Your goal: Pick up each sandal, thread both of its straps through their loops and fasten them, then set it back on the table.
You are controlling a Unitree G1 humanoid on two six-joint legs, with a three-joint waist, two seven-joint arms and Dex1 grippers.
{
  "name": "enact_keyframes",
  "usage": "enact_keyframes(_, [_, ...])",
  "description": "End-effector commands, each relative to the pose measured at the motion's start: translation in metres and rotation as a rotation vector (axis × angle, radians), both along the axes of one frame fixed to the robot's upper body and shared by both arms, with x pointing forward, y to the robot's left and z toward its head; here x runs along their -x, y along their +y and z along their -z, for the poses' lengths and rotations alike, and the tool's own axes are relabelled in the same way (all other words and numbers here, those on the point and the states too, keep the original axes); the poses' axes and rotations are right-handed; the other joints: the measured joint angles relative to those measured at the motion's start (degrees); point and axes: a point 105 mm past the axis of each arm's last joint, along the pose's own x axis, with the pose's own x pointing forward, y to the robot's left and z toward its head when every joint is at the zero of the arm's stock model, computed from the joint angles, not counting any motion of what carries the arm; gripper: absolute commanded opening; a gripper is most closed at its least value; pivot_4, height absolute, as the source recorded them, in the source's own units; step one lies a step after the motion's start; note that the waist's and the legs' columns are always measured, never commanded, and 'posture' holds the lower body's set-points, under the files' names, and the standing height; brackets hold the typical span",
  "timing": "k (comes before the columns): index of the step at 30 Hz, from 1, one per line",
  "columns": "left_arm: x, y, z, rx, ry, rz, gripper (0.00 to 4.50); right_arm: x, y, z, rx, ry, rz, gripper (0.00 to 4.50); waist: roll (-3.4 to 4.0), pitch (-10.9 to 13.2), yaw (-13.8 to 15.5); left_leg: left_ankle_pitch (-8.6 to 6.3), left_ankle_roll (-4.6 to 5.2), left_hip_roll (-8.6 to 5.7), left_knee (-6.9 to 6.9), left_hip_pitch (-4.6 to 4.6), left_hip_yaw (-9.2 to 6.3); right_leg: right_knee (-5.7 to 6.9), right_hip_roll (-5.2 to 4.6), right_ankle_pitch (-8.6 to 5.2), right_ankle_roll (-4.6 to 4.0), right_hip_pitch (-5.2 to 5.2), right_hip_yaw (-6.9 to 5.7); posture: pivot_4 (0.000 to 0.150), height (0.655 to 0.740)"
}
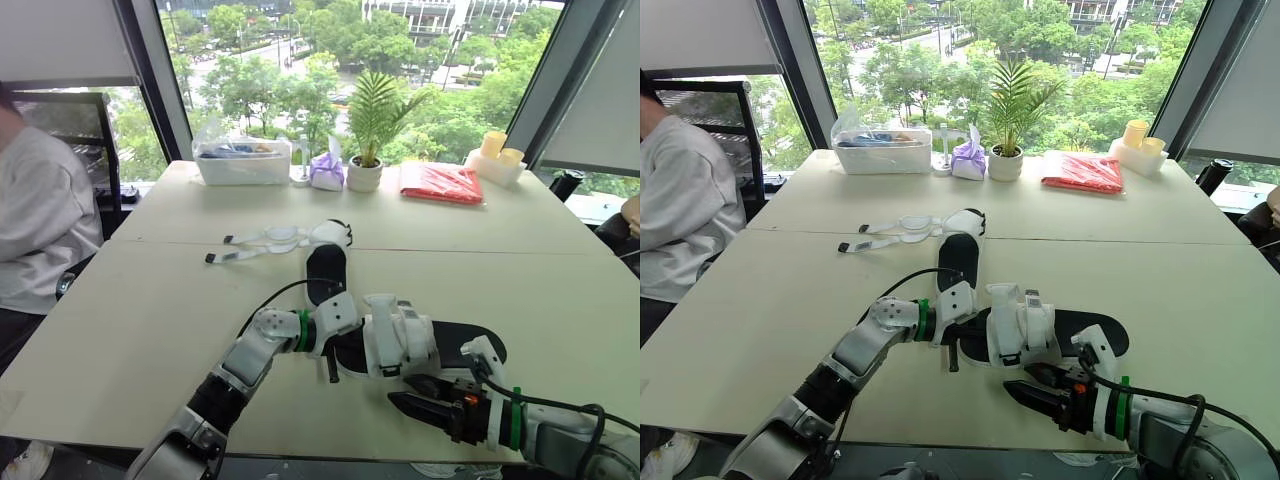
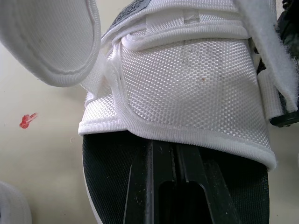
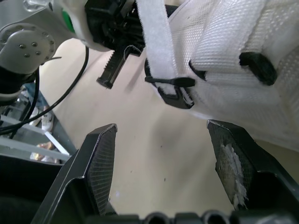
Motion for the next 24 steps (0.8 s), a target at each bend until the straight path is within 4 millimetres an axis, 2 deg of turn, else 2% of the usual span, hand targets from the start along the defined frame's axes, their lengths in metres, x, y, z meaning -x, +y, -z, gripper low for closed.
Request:
enact_keyframes(1, [0.005, -0.001, 0.011, -0.029, 0.028, 0.012, 0.0, -0.006, 0.003, -0.011, -0.04, -0.05, 0.009, 3.3, 0.0, 0.0, -0.01, 0.0, 0.0, 0.0, 0.0, 0.0, 0.0, 0.0, 0.0, 0.0, 0.0, 0.0, 0.0, 0.15, 0.74])
enact_keyframes(5, [0.004, -0.002, 0.01, -0.023, 0.031, 0.005, 0.0, -0.007, 0.009, -0.02, -0.103, -0.051, -0.001, 3.3, 0.0, 0.0, -0.11, 0.0, 0.0, 0.01, 0.0, 0.02, 0.0, 0.03, 0.0, 0.01, 0.0, 0.0, 0.0, 0.15, 0.74])
enact_keyframes(9, [0.004, -0.002, 0.011, -0.02, 0.033, 0.001, 0.0, -0.005, 0.015, -0.016, -0.106, -0.029, -0.017, 3.3, 0.0, 0.0, -0.12, 0.0, 0.0, 0.02, 0.0, 0.03, 0.0, 0.07, 0.01, 0.01, 0.0, 0.0, 0.0, 0.15, 0.74])
enact_keyframes(10, [0.004, -0.002, 0.011, -0.019, 0.033, 0.0, 0.0, -0.005, 0.016, -0.015, -0.11, -0.025, -0.016, 2.78, 0.0, 0.0, -0.11, 0.0, 0.0, 0.02, 0.0, 0.03, 0.0, 0.07, 0.01, 0.01, 0.0, 0.0, 0.01, 0.15, 0.74])
enact_keyframes(11, [0.004, -0.002, 0.011, -0.019, 0.034, -0.002, 0.0, -0.006, 0.017, -0.014, -0.121, -0.019, -0.01, 2.52, 0.01, -0.01, -0.08, 0.0, 0.0, 0.02, 0.0, 0.03, 0.0, 0.07, 0.01, 0.01, 0.0, 0.0, 0.01, 0.15, 0.74])
enact_keyframes(12, [0.004, -0.002, 0.011, -0.018, 0.034, -0.004, 0.0, -0.006, 0.018, -0.013, -0.13, -0.014, -0.005, 2.06, 0.01, -0.01, -0.05, 0.0, 0.0, 0.02, 0.0, 0.03, 0.0, 0.07, 0.01, 0.01, 0.0, 0.0, 0.01, 0.15, 0.74])
enact_keyframes(14, [0.004, -0.002, 0.011, -0.017, 0.034, -0.009, 0.0, -0.008, 0.018, -0.012, -0.138, -0.01, 0.01, 0.88, 0.01, -0.01, 0.03, 0.0, 0.0, 0.02, 0.0, 0.02, -0.01, 0.06, 0.01, 0.01, 0.0, -0.01, 0.0, 0.15, 0.74])
enact_keyframes(16, [0.003, -0.001, 0.011, -0.017, 0.033, -0.012, 0.0, -0.01, 0.018, -0.011, -0.149, -0.005, 0.023, 0.06, 0.01, -0.01, -0.02, 0.0, 0.0, 0.02, 0.0, 0.02, 0.0, 0.05, 0.0, 0.01, 0.0, 0.0, 0.01, 0.15, 0.74])
enact_keyframes(21, [0.002, 0.0, 0.012, -0.019, 0.033, -0.017, 0.0, -0.006, 0.017, -0.004, -0.12, 0.022, 0.013, 0.06, 0.02, -0.01, -0.04, 0.01, 0.0, 0.02, 0.0, 0.03, 0.0, 0.07, 0.01, 0.01, 0.0, 0.0, 0.0, 0.15, 0.74])
enact_keyframes(24, [0.002, 0.0, 0.012, -0.02, 0.032, -0.018, 0.0, 0.005, 0.015, 0.005, -0.086, 0.065, -0.022, 0.06, 0.03, -0.02, 0.04, 0.0, 0.0, 0.02, 0.0, 0.03, 0.0, 0.07, 0.01, 0.01, 0.0, 0.01, 0.0, 0.15, 0.74])
